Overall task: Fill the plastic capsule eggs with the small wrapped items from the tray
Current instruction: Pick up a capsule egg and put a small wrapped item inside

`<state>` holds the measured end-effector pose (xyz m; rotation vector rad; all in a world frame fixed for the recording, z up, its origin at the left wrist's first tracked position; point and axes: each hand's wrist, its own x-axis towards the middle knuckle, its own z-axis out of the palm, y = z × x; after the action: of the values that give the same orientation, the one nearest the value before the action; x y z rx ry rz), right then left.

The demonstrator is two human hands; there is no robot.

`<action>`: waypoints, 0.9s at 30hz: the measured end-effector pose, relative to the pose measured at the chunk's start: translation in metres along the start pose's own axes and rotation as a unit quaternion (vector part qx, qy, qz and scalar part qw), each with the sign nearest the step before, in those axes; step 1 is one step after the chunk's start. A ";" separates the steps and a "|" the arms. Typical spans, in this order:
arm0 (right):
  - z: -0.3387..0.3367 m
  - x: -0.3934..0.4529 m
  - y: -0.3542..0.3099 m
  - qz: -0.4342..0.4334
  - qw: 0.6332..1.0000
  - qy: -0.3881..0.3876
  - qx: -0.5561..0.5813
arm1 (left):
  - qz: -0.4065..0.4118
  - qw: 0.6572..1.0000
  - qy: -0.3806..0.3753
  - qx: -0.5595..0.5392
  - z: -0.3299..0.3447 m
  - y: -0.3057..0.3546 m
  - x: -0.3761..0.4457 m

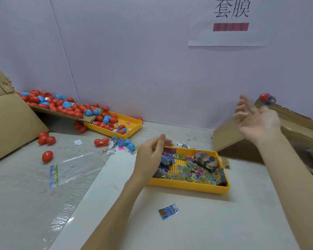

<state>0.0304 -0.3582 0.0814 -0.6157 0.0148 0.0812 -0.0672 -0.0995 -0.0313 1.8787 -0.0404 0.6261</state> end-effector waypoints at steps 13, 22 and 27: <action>-0.051 -0.034 0.124 0.065 0.903 -0.100 -0.414 | -0.049 0.997 0.011 0.058 -0.006 -0.008 0.003; -0.053 -0.038 0.132 0.045 0.853 -0.127 -0.504 | -0.044 0.928 -0.077 0.363 0.001 -0.031 0.101; -0.057 -0.036 0.133 0.048 0.847 -0.125 -0.514 | -0.046 0.748 -0.164 0.641 -0.006 -0.059 0.177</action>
<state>-0.0154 -0.2852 -0.0401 -1.6819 -0.2700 0.2760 0.1012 -0.0240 -0.0031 3.2971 0.3423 0.1774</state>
